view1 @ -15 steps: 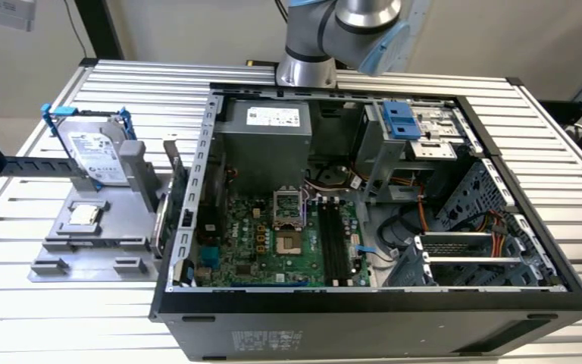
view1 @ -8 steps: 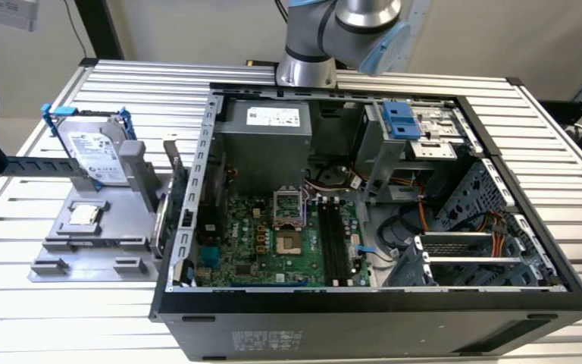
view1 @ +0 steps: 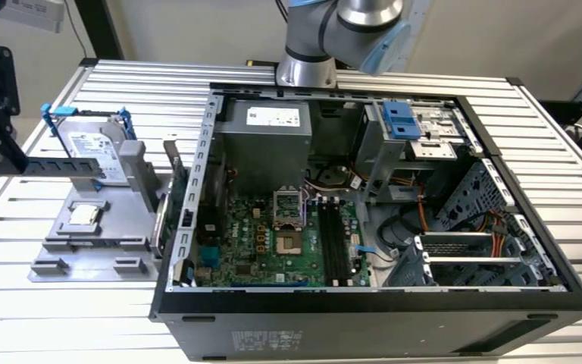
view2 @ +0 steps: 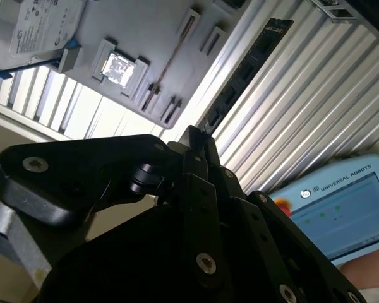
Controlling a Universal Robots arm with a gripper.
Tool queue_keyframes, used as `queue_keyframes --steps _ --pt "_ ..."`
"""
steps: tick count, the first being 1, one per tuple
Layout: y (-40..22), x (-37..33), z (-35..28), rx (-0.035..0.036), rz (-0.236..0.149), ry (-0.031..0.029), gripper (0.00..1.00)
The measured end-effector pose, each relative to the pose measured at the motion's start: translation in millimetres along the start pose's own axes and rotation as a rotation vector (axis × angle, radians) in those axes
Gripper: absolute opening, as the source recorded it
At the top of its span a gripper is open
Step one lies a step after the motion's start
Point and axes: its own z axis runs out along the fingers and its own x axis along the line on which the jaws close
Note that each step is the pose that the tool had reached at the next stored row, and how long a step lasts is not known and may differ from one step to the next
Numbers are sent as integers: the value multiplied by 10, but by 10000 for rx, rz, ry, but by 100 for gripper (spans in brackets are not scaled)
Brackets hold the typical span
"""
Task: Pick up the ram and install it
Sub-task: 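Pick up the ram and move it above insertion slot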
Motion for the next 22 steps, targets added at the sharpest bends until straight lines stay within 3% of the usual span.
queue_keyframes --steps 22 --pt "-444 -3 -4 1 1 0 0"
